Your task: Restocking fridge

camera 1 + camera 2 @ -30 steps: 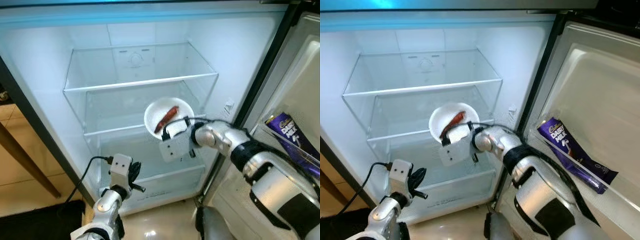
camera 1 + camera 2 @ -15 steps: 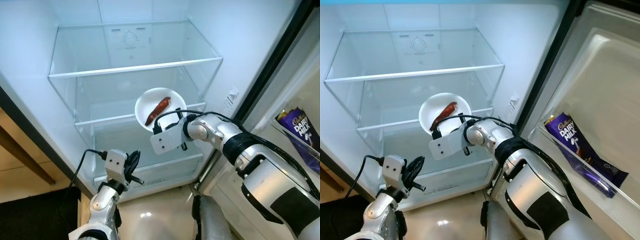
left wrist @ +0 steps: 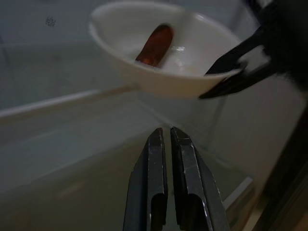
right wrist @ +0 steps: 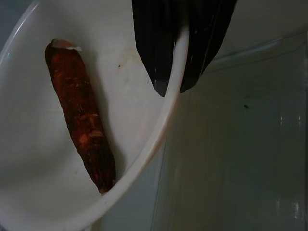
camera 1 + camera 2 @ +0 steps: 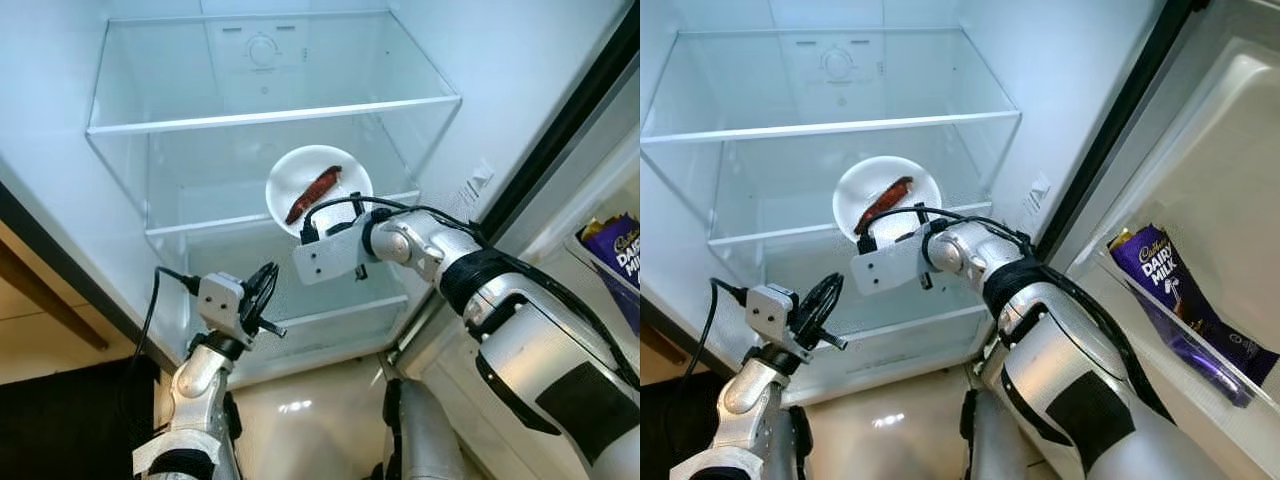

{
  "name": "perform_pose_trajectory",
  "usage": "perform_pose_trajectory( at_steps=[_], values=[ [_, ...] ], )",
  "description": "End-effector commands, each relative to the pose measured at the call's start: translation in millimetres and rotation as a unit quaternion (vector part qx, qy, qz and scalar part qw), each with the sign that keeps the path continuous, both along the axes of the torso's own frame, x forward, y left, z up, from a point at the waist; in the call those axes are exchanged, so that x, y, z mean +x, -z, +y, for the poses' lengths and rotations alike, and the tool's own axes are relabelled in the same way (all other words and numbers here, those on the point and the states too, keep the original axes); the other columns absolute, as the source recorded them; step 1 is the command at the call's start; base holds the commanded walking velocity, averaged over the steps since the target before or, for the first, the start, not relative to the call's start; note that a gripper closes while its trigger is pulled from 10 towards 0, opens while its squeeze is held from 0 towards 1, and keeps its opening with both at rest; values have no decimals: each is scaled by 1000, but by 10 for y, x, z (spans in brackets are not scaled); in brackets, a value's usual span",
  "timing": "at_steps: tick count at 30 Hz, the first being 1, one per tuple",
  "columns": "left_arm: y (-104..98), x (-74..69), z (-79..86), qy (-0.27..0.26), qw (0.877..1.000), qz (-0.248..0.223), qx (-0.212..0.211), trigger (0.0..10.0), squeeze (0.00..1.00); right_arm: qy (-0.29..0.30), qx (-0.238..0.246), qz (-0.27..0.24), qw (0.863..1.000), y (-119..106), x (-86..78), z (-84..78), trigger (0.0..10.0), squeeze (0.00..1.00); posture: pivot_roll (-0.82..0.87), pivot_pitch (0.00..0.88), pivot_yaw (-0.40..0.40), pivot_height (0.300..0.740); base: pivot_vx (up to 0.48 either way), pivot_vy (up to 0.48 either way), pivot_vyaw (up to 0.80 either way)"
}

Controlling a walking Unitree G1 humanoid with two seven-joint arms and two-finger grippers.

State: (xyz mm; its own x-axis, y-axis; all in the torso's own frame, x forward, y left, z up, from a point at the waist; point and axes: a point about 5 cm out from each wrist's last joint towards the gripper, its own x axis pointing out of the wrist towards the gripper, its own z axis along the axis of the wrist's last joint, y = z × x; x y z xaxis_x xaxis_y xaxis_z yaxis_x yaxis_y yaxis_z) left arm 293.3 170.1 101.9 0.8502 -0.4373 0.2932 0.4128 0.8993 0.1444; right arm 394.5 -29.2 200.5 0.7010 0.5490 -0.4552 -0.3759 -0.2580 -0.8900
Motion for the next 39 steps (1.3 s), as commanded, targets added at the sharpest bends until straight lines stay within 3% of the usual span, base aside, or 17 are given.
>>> perform_pose_trajectory(
  at_steps=[1,6,11,19,28,39],
  values=[
    [43,-53,-1,3,1000,12,-1,10000,0,18,10,-19,1000,-99,46,-28,10000,0,73,297,-151,475,0,0,0],
    [25,-115,-24,9,1000,10,0,10000,0,28,-1,-39,999,-183,87,-80,10000,0,81,304,-157,475,0,0,0],
    [31,-183,-56,15,1000,15,-1,10000,0,47,3,-80,996,-404,159,-171,10000,0,81,313,-158,475,0,0,0],
    [-22,-199,-119,24,1000,16,0,10000,0,58,-3,-108,992,-594,204,-247,10000,0,70,323,-163,475,0,0,0],
    [-122,-209,-160,30,1000,5,-2,10000,0,61,-15,-120,991,-627,215,-269,10000,0,69,330,-166,475,0,0,0],
    [-421,-205,-199,31,999,-43,-14,10000,0,88,-37,-105,990,-588,244,-415,10000,0,67,345,-182,475,0,0,0]
  ],
)
